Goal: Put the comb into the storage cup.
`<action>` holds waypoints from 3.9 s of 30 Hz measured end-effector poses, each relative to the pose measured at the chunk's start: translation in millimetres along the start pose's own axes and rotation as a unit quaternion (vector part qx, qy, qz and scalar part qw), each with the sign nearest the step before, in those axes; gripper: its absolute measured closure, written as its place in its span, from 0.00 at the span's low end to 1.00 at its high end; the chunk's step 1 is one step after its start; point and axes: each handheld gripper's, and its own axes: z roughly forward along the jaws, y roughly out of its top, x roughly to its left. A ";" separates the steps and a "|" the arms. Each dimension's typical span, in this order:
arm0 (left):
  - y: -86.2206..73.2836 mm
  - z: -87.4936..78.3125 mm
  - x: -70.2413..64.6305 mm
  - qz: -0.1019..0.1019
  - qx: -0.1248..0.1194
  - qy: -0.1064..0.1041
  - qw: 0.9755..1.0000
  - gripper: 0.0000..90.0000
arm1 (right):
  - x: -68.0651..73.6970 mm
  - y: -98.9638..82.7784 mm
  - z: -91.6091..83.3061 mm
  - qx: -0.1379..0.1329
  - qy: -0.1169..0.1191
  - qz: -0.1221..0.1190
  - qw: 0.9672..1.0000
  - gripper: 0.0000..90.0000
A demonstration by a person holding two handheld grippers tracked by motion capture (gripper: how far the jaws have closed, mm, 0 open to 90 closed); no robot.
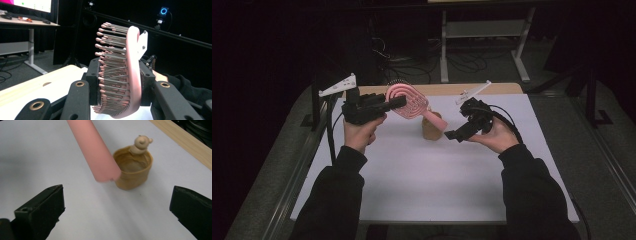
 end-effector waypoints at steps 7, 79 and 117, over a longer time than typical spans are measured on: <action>10.5 1.7 -1.2 0.010 -0.001 0.006 1.000 0.70 | -9.6 -20.4 -10.0 -0.011 -0.005 0.010 1.000 0.00; 6.3 47.8 48.5 0.045 0.055 0.072 0.995 0.70 | -30.3 -178.7 -46.2 -0.094 -0.062 0.109 0.988 0.00; -28.4 63.0 56.8 0.041 0.100 0.083 0.991 0.70 | -27.1 -177.9 -44.9 -0.104 -0.048 0.103 0.988 0.00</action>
